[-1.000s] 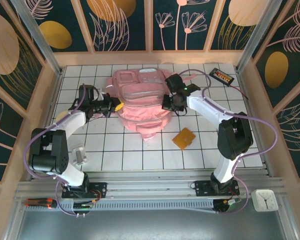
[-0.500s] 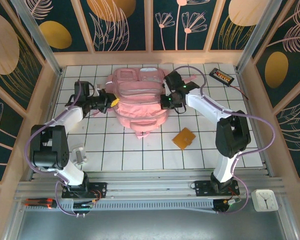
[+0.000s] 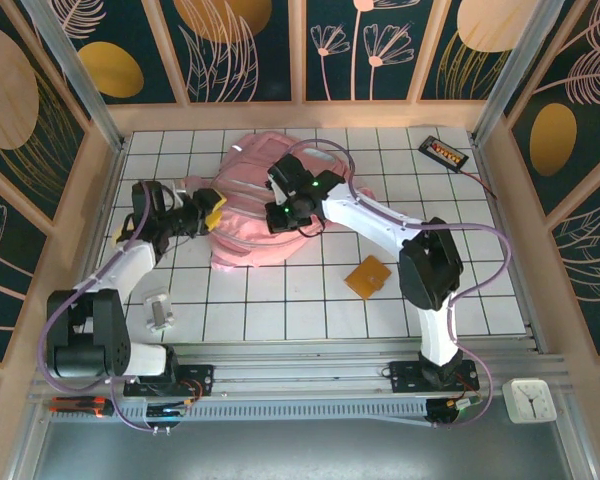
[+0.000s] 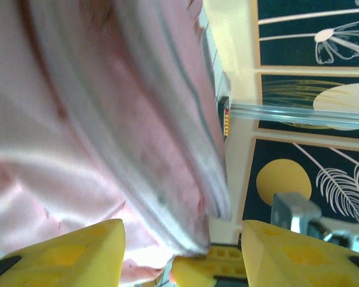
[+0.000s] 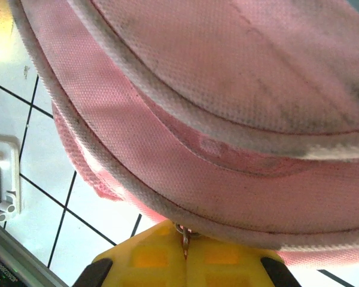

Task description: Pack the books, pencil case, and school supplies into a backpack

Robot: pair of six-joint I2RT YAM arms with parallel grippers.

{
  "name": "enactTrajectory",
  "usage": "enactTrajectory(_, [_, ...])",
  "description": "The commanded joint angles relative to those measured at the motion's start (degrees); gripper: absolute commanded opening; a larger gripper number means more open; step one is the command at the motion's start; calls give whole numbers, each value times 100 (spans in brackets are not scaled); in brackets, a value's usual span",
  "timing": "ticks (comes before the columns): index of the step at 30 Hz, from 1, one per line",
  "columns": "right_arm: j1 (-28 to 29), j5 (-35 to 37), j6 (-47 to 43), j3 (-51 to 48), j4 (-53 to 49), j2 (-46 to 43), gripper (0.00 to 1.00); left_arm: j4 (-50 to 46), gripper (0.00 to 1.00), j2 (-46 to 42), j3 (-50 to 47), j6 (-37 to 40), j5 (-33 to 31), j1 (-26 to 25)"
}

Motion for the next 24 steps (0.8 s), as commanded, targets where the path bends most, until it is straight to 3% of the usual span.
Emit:
enactTrajectory(1, [58, -236, 41, 315, -21, 37, 0, 870, 54, -156, -376, -896, -190, -344])
enactTrajectory(12, [385, -301, -65, 260, 127, 161, 0, 1458, 55, 696, 74, -1359, -376, -817])
enactTrajectory(16, [446, -287, -32, 288, 198, 182, 0, 1485, 39, 808, 41, -1360, -318, -837])
enactTrajectory(18, [459, -281, -30, 294, 208, 190, 0, 1559, 14, 848, -17, -1381, -273, -834])
enactTrajectory(20, [458, -191, -38, 257, 156, 187, 0, 1648, 0, 849, -61, -1410, -246, -834])
enactTrajectory(24, [382, 49, -91, 167, -89, 196, 0, 1540, 0, 747, -6, -1308, -259, -835])
